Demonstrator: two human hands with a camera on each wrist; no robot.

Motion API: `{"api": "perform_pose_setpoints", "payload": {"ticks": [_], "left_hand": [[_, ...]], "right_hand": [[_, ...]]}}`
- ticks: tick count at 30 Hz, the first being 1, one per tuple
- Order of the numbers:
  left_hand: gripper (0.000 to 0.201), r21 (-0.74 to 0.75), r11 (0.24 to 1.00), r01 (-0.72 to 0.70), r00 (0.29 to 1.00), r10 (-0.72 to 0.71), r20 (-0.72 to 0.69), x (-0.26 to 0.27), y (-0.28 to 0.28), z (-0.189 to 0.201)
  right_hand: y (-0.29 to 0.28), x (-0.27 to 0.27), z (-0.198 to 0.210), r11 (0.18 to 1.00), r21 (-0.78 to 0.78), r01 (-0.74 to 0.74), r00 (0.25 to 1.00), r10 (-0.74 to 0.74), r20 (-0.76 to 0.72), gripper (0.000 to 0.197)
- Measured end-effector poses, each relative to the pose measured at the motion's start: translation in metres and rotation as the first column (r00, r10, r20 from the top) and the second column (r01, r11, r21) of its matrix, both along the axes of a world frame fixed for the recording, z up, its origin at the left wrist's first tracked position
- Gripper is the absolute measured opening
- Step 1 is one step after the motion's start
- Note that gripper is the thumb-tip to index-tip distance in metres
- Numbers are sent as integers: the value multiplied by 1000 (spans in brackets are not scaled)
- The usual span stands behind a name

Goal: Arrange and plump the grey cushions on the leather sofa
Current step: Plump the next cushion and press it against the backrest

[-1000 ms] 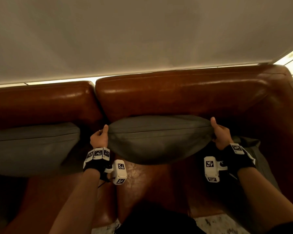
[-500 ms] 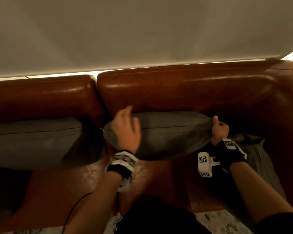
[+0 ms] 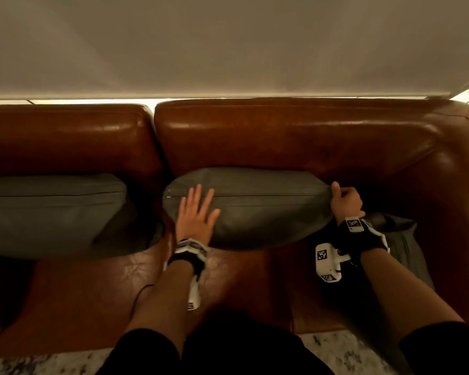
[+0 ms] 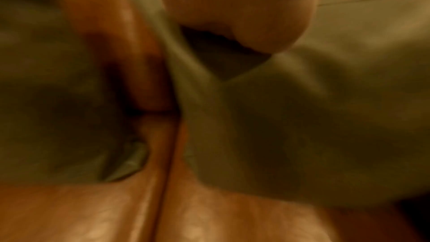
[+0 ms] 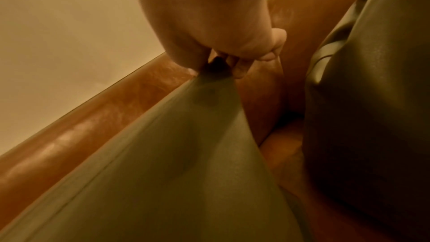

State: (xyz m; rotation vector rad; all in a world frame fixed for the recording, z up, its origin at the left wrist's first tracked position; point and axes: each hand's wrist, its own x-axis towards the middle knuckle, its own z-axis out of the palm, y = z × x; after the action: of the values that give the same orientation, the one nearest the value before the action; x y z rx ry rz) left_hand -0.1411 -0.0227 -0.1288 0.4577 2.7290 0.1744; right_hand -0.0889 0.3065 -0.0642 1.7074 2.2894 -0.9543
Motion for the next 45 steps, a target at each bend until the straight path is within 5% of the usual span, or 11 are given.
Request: {"api": "perform_pose_setpoints", "payload": {"ticks": [5, 13, 19, 24, 28, 31, 33, 36, 39, 41, 45], "left_hand": [[55, 3, 735, -678, 720, 662, 208, -22, -67, 20], [40, 338, 506, -794, 603, 727, 328, -17, -55, 51], [32, 338, -42, -940, 247, 600, 761, -33, -69, 68], [27, 161, -40, -986, 104, 607, 788, -32, -65, 66], [43, 406, 367, -837, 527, 743, 413, -43, -61, 71], [44, 323, 517, -793, 607, 714, 349, -46, -63, 71], [43, 306, 460, -833, 553, 693, 464, -51, -66, 71], [42, 258, 11, -966, 240, 402, 883, -48, -68, 69], [52, 98, -128, -987, 64, 243, 968, -45, -63, 67], [49, 123, -88, -988, 78, 402, 912, -47, -57, 63], [45, 293, 302, -907, 420, 593, 687, -50, -55, 66]], "right_hand": [[-3, 11, 1, 1000, -26, -7, 995, 4, -99, 51], [14, 45, 17, 970, -236, -62, 981, 16, -193, 39], [19, 38, 31, 961, -276, -23, 967, -49, -249, 29], [2, 39, 10, 982, -189, -30, 998, 19, -60, 50], [-7, 33, 7, 979, -198, 39, 986, -71, -153, 56], [-8, 31, 12, 972, -235, 21, 975, -72, -209, 45], [-7, 32, 16, 952, -303, 36, 965, -112, -236, 36], [0, 36, 21, 901, -420, 107, 934, -236, -267, 31], [0, 35, 20, 929, -356, 104, 955, -194, -226, 33], [-6, 34, 14, 960, -258, 108, 979, -148, -142, 44], [-14, 27, 17, 940, -305, 153, 967, -206, -148, 47]]}}
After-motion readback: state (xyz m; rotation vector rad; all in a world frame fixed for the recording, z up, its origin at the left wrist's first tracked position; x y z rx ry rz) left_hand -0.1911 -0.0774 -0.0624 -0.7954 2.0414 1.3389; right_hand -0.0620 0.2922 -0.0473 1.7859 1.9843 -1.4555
